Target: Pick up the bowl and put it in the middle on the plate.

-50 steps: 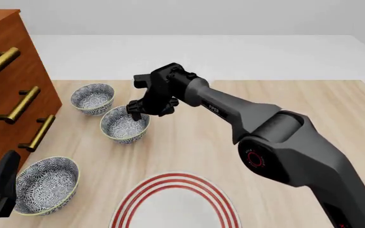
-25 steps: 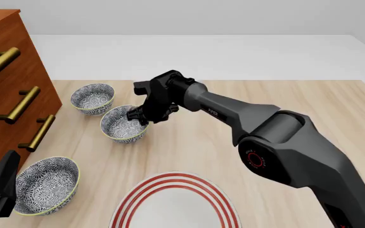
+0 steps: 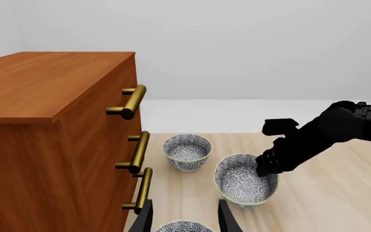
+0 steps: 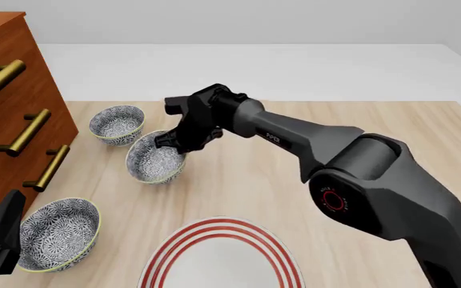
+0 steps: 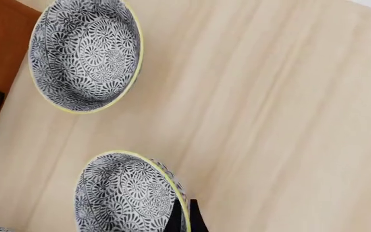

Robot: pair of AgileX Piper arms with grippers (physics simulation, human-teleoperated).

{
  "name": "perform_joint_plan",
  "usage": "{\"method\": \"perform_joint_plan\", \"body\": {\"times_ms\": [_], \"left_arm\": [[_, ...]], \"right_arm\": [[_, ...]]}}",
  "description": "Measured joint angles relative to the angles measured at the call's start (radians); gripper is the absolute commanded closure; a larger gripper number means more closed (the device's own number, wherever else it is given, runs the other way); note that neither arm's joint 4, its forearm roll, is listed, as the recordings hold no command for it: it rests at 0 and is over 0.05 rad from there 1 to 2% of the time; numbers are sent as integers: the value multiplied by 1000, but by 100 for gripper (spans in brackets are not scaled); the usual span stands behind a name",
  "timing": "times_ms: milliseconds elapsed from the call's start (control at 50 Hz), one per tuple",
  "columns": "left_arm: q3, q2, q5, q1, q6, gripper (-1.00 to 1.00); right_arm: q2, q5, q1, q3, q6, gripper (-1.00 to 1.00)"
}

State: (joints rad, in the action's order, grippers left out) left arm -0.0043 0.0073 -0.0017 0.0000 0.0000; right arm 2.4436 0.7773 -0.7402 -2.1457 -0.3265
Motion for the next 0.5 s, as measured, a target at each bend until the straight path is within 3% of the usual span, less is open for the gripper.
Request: {"method": "perform_joint_plan", "body": {"times_ms": [220,500], "left_arm": [[0,0,0,0,0,-100],[0,0,0,0,0,-100]], "right_arm": [[-172,-82,-22,174,-72,100],[-506,-194,-16,491,-134,100]]}}
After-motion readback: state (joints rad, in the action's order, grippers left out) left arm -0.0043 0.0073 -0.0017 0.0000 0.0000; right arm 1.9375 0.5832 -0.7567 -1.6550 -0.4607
